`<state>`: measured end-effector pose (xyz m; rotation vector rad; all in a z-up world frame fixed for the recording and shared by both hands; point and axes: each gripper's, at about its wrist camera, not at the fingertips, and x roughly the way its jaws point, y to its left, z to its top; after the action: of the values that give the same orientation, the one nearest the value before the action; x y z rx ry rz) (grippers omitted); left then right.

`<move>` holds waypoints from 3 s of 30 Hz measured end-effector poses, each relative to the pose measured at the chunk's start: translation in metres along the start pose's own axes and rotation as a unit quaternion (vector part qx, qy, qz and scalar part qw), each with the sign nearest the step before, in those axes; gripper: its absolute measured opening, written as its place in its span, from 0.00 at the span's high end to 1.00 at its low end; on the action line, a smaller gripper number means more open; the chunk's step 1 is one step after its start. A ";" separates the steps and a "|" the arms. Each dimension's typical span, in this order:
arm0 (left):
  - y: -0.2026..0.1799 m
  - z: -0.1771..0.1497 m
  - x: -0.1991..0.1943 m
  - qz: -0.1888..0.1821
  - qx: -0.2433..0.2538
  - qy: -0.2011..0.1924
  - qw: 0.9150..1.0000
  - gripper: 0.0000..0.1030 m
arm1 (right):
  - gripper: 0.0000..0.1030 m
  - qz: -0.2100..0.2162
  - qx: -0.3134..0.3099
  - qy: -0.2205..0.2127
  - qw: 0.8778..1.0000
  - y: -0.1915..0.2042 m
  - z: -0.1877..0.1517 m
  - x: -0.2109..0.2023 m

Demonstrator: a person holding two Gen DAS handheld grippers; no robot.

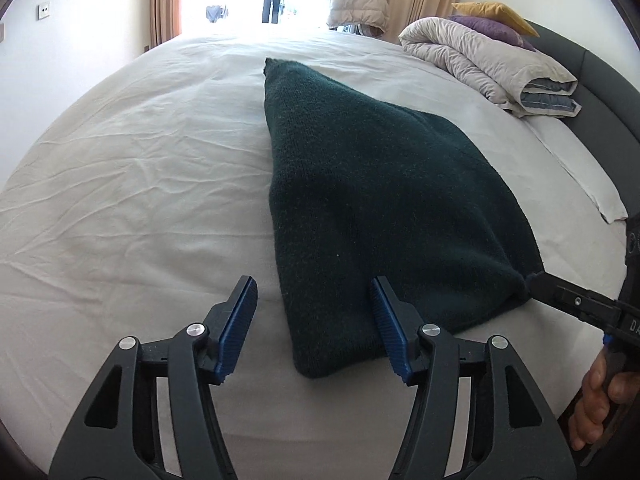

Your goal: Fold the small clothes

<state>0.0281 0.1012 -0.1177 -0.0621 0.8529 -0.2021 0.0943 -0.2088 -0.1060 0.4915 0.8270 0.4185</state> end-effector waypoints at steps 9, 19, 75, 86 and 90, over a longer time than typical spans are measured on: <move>-0.010 -0.004 -0.156 0.085 0.013 -0.248 0.965 0.03 | 0.20 -0.133 -0.153 -0.177 0.963 0.072 -0.030 -0.102; -0.048 -0.012 -0.255 0.171 0.045 -0.295 0.939 0.00 | 0.00 -0.189 -0.233 -0.338 0.892 0.155 -0.029 -0.181; -0.031 -0.057 -0.080 0.128 -0.005 0.003 0.992 0.00 | 0.00 -0.230 -0.113 -0.055 0.965 0.082 -0.061 -0.078; -0.030 -0.057 -0.078 0.126 -0.011 0.005 0.992 0.00 | 0.00 -0.231 -0.114 -0.048 0.965 0.082 -0.062 -0.075; -0.030 -0.057 -0.077 0.125 -0.013 0.005 0.992 0.00 | 0.00 -0.231 -0.114 -0.047 0.965 0.083 -0.063 -0.074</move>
<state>-0.0687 0.0889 -0.0943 0.0211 0.8660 0.0448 -0.0128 -0.1653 -0.0525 0.0938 0.7618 0.0555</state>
